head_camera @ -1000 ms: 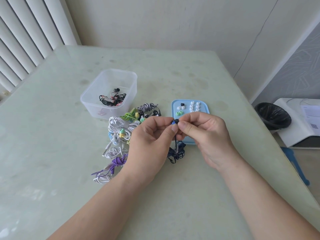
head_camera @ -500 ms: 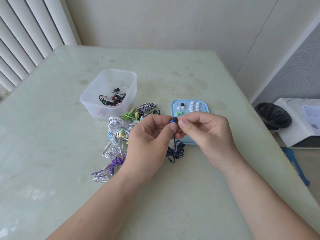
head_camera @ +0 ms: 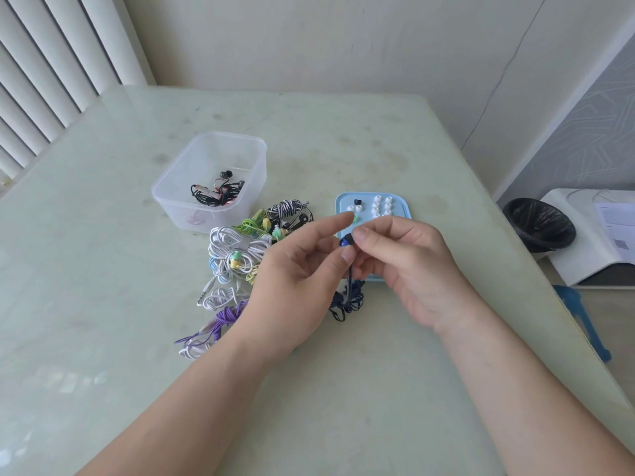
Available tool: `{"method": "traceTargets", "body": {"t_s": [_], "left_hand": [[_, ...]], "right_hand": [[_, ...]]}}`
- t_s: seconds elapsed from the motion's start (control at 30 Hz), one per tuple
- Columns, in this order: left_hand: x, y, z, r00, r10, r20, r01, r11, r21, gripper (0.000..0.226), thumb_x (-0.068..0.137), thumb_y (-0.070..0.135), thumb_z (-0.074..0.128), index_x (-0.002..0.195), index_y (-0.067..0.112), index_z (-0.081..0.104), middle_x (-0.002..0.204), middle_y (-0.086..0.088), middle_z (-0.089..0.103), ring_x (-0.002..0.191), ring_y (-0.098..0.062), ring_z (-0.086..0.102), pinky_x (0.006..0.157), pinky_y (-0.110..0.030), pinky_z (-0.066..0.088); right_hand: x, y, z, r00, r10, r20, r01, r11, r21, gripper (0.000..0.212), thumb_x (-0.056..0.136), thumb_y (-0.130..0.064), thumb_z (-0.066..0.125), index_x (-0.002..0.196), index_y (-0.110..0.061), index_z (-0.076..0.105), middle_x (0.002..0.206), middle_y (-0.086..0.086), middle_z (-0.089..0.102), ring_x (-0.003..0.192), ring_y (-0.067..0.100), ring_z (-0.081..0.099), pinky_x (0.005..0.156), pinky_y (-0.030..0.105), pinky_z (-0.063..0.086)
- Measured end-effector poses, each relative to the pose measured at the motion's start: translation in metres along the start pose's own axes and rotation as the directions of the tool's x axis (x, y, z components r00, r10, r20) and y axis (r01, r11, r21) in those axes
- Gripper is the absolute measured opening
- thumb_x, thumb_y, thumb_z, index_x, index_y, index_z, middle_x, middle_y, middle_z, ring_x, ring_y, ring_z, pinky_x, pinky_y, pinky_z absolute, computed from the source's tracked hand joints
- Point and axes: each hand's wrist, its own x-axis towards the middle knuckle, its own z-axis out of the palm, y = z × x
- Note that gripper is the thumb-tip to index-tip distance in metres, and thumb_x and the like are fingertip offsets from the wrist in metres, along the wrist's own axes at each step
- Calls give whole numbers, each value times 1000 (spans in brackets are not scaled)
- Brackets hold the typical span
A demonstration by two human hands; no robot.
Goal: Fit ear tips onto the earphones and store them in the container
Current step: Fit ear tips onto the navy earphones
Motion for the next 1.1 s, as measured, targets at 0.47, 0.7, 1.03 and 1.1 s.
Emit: {"method": "traceTargets", "body": {"t_s": [0.47,0.7,1.03,1.1], "left_hand": [[10,8,-19,999,-34,6,34,999,-9,21,99,-2,63,118,7,66,90,-2,62,80,-15,72,88,-37,62],[9,12,-19,999,-47,-2,47,999,2,19,100,-2,62,115,5,69,78,12,71,77,-12,73,84,-31,63],[9,11,-18,995,-103,-16,103,995,-6,17,96,-1,68,109,9,71,84,-1,71,83,-23,76,86,-35,63],[9,10,-18,993,-113,-23,113,994,-15,17,95,-2,69,108,8,70,86,-5,71,84,-25,77,86,-36,63]], "right_hand": [[-4,-5,-16,994,-24,103,91,685,-723,27,94,-11,68,92,-36,75,80,1,69,64,19,58,60,27,46],[-10,-8,-13,979,90,185,116,501,-858,23,88,-13,77,101,-33,76,83,-31,56,67,-1,54,63,9,39],[-16,-15,-11,985,47,165,116,525,-843,14,83,-21,74,84,-35,71,73,-11,66,59,7,55,59,24,49],[-16,-15,-12,986,44,159,102,593,-799,15,84,-19,73,86,-34,71,77,-6,70,61,10,58,61,28,52]]}}
